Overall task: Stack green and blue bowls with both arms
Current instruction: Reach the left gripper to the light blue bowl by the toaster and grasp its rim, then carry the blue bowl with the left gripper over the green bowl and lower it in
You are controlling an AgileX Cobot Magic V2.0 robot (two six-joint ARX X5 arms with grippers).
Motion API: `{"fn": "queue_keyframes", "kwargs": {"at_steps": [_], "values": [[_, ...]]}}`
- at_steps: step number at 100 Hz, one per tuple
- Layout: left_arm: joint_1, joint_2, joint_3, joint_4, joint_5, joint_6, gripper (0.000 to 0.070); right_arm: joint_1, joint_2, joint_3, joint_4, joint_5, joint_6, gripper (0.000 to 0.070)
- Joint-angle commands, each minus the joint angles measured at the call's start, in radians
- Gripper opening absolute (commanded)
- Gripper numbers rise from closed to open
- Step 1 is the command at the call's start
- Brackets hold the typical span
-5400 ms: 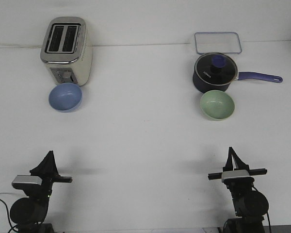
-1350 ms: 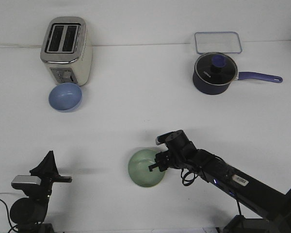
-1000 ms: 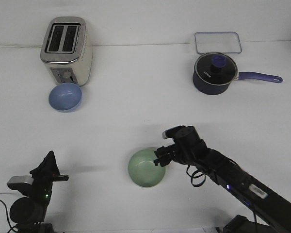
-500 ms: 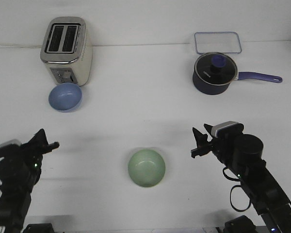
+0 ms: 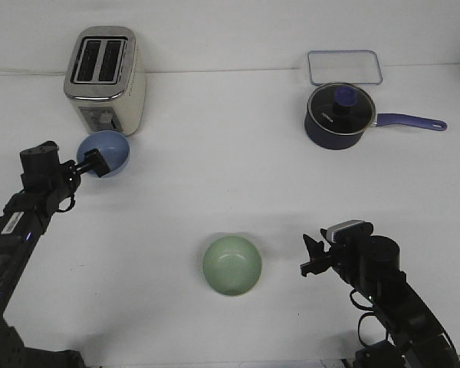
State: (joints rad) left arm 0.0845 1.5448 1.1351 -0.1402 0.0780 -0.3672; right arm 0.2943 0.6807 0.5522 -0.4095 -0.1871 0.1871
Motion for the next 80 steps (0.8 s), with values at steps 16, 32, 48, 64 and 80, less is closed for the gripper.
{"fn": "queue_keyframes", "kwargs": {"at_steps": [16,32,48,64,80], "values": [[0.036,0.230,0.179,-0.063,-0.001,0.055,0.0625,0.003,0.000,0.002,0.012,-0.004,0.008,0.0306],[0.055,0.346,0.277,-0.099,0.000,0.065,0.0610,0.003,0.000,0.002,0.012,-0.004,0.025,0.0306],[0.055,0.388,0.302,-0.100,0.000,0.089,0.0135,0.003,0.000,0.002,0.012,-0.003,0.034,0.0306],[0.055,0.373,0.315,-0.130,0.000,0.127,0.0012,0.003,0.000,0.002,0.013,-0.003,0.033,0.0306],[0.056,0.288,0.328,-0.239,0.069,0.170,0.0012,0.003,0.000,0.002,0.015,-0.003,0.033,0.0306]]}}
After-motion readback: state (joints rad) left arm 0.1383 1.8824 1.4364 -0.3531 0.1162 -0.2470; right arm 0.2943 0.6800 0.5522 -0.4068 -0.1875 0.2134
